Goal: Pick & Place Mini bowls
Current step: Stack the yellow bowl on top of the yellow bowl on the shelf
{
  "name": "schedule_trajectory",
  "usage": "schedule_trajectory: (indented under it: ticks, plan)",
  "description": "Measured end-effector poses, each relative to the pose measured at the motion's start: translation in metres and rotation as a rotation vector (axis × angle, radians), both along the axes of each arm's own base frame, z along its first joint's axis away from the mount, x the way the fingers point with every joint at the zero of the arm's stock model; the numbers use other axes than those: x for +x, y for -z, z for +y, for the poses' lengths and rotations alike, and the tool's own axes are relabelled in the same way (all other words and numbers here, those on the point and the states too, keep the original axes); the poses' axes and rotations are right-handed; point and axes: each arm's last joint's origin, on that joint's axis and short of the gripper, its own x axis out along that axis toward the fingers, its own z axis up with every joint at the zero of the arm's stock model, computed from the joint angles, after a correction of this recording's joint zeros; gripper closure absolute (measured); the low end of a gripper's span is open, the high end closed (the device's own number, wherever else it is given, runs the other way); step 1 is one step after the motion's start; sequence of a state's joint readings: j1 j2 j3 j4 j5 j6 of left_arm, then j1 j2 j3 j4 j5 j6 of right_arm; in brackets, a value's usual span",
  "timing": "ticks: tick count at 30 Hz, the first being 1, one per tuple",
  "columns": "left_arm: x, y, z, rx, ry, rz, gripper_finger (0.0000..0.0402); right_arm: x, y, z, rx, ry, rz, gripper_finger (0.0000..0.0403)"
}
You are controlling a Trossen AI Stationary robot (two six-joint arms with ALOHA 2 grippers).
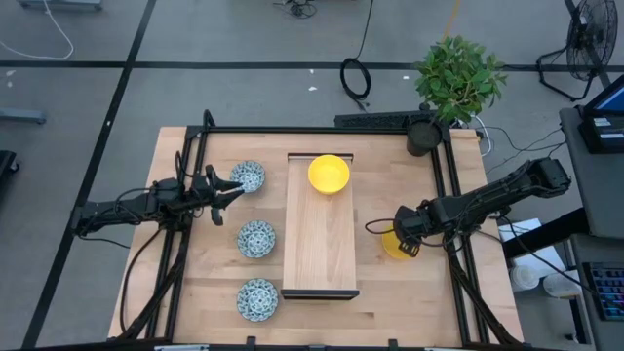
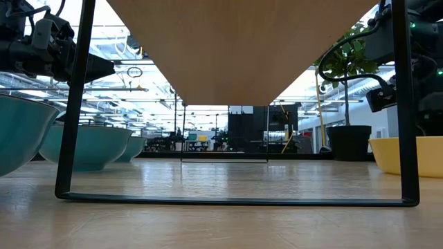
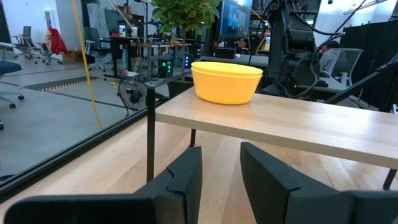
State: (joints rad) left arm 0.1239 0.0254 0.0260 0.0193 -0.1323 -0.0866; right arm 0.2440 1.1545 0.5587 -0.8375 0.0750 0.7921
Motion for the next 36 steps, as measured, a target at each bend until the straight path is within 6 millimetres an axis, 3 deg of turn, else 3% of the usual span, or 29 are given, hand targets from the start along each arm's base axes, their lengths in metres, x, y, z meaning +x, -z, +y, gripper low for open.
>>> schedule_trajectory:
  ticks: [11, 19, 36]
  plan:
    - [0.0, 0.0, 0.0, 0.0, 0.0, 0.0, 0.0289, 0.0, 0.0001, 0.0, 0.0, -0.004, 0.001, 0.0238]
    - [0.0, -0.0001, 0.0, 0.0, 0.0, 0.0, 0.0289, 0.0001, 0.0, 0.0, 0.018, 0.225, -0.012, 0.0238]
    - [0.0, -0.0001, 0.0, 0.0, 0.0, 0.0, 0.0289, 0.0, 0.0, 0.0, 0.015, 0.201, -0.011, 0.0238]
